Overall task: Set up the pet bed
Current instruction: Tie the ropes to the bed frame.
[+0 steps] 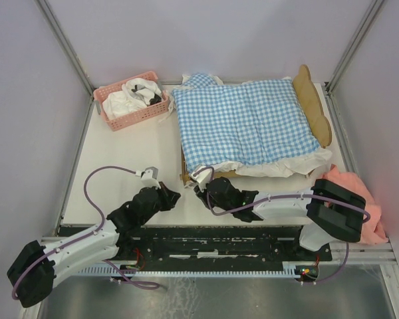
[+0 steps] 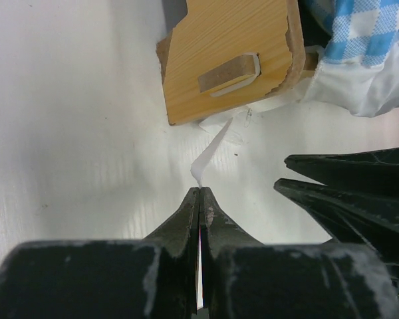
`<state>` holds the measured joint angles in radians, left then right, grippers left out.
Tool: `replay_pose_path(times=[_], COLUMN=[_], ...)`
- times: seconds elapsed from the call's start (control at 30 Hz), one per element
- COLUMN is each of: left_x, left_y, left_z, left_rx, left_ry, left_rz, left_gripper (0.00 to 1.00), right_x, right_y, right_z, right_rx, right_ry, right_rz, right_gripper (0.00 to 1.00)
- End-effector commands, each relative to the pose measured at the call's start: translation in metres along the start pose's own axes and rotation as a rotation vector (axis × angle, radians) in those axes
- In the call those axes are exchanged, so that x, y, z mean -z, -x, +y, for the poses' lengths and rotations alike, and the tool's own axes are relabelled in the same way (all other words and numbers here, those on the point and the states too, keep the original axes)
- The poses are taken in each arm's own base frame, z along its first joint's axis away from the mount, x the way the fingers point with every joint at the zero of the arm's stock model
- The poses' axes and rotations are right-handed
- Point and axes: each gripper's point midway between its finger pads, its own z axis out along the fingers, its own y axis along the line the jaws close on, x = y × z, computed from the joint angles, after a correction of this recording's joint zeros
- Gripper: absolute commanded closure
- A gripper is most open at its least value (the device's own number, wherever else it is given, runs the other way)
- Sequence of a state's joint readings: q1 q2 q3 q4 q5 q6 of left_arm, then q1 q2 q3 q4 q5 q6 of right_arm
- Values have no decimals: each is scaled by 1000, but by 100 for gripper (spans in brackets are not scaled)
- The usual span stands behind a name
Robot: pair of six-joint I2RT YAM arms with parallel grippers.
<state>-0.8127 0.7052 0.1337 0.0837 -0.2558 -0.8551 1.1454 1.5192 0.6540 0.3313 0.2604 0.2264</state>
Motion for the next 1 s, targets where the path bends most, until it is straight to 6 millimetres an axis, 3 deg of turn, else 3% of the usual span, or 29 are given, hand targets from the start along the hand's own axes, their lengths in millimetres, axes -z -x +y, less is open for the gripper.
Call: replay_pose_path(times=[0.0, 0.17, 0.5, 0.6, 0.73, 0.83, 0.97], left_x=[1, 2, -4, -5, -6, -6, -7], left_y=[26, 43, 44, 45, 44, 42, 37], left_z=[-26, -43, -37, -36, -34, -31, -26], left_rx=[62, 84, 86, 83, 81, 77, 51], left_ry=[-62, -99, -69, -63, -55, -50, -48], left_rz=[-68, -100, -95, -96, -88, -85, -81], left_gripper=[97, 97, 97, 97, 97, 97, 97], right_x=[-9, -27, -53, -54, -42, -26, -8], right_y=[24, 13, -21, -31, -41, -43, -35], right_z=[3, 0, -18, -15, -18, -16, 4], right_rx=[197, 169, 115, 123, 125, 101, -2], right_ry=[29, -11, -120, -95, -89, -61, 44], right_rz=[-81, -59, -18, 11, 34, 42, 58], right_gripper=[65, 54, 53, 63, 95, 98, 98])
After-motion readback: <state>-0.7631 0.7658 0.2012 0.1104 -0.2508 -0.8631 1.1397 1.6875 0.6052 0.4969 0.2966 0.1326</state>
